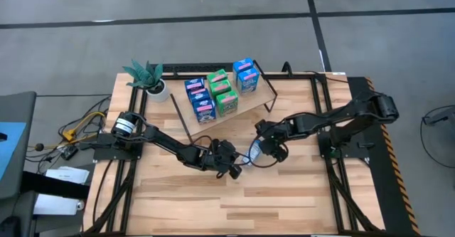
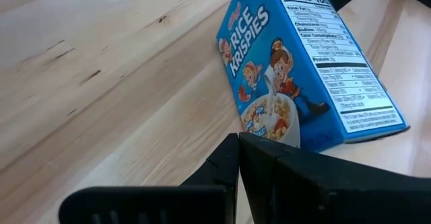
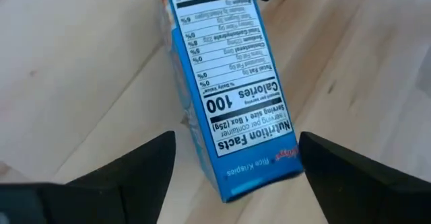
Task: Stack cereal on shelf
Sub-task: Put the light blue cereal box on the shelf and align it with the other light blue cereal boxes
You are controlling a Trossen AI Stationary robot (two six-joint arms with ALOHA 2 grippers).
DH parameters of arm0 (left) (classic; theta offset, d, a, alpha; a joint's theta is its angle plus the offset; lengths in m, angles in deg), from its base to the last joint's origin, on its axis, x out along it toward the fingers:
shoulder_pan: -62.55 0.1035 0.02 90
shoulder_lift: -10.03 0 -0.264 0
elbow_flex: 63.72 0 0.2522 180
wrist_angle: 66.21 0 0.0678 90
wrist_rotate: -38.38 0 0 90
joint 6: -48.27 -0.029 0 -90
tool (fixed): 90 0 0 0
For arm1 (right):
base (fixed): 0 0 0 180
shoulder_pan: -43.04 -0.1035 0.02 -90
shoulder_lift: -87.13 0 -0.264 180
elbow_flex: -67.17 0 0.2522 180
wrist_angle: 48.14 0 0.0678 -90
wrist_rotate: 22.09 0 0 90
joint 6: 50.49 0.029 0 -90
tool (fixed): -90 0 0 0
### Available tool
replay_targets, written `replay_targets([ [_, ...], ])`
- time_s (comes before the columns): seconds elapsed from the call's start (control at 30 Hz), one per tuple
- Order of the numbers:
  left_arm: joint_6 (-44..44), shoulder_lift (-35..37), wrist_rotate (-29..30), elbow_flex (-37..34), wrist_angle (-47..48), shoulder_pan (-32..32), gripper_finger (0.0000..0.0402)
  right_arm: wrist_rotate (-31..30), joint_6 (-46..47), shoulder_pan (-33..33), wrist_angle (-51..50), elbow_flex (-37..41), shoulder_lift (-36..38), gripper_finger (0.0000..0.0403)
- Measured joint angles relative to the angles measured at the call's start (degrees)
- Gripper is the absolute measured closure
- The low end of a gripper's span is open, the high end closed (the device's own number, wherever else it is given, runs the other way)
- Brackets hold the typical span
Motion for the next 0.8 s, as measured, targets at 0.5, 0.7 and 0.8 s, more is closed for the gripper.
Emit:
replay_targets([
  [0.5, 0.0, 0.0, -0.1, 0.0, 0.2, 0.0, 0.0401, -0.1, 1.9, -0.1, -2.0, -0.1, 0.9, 0.0219],
  [0.7, 0.0, 0.5, -4.2, 0.0, -1.0, 0.0, 0.0401, -0.2, 3.8, -0.1, -7.5, -2.3, 1.7, 0.0258],
  [0.8, 0.3, 2.2, -6.4, 0.0, -1.8, 0.0, 0.0401, -0.9, 4.7, -0.1, -11.1, -5.0, 2.0, 0.0257],
])
